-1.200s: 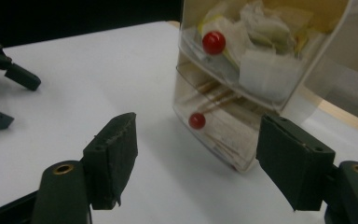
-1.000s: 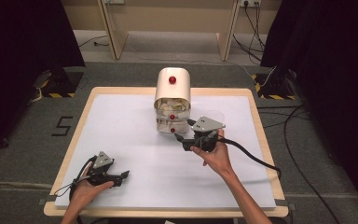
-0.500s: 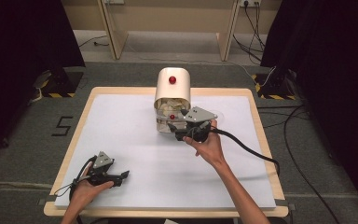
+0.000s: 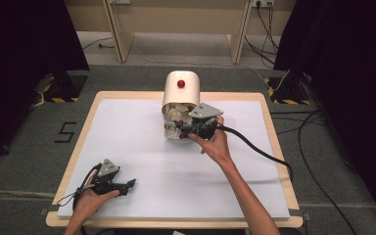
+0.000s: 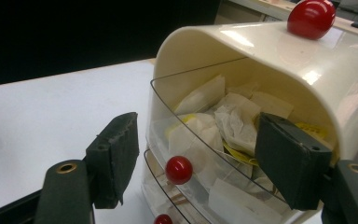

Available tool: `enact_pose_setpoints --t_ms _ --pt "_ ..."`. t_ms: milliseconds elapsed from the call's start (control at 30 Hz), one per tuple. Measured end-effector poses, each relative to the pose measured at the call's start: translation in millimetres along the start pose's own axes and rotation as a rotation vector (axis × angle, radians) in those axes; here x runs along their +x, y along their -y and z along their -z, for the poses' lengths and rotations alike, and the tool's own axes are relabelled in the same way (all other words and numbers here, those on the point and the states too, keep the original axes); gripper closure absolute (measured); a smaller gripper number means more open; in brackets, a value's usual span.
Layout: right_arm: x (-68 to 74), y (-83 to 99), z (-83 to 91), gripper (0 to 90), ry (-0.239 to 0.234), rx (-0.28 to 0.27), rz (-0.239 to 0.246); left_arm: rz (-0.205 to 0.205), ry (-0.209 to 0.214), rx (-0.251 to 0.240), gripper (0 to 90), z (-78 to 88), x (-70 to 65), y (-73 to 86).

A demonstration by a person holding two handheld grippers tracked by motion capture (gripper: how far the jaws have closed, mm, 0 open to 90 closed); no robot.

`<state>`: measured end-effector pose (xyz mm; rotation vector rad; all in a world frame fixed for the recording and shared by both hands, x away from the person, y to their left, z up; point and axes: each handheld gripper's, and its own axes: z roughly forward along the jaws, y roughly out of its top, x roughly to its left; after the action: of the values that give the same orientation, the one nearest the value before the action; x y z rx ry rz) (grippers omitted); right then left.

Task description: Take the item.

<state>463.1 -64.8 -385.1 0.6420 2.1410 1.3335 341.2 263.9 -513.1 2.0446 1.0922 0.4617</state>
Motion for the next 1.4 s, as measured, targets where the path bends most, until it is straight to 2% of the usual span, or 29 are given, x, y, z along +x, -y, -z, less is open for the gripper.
enact_pose_setpoints --t_ms 200,267,867,1167,1400 --pt "0.0 4.5 -9.8 30.5 -0.009 0.032 -0.006 0.000 0.000 0.000 17.4 0.0 0.0 0.0" --pt "1.0 5.3 -10.6 29.7 -0.005 0.027 0.006 0.000 0.000 0.000 17.4 0.0 -0.1 0.1" --pt "13.4 8.8 3.3 29.3 -0.042 0.039 0.007 -0.003 -0.001 0.001 17.4 0.2 0.1 0.1" --pt "21.3 11.8 12.7 29.3 -0.066 0.046 0.027 -0.003 -0.001 0.000 17.4 0.2 0.0 0.2" --pt "25.1 13.3 15.8 29.2 -0.066 0.045 0.030 -0.003 -0.001 0.000 17.4 0.2 0.0 0.2"
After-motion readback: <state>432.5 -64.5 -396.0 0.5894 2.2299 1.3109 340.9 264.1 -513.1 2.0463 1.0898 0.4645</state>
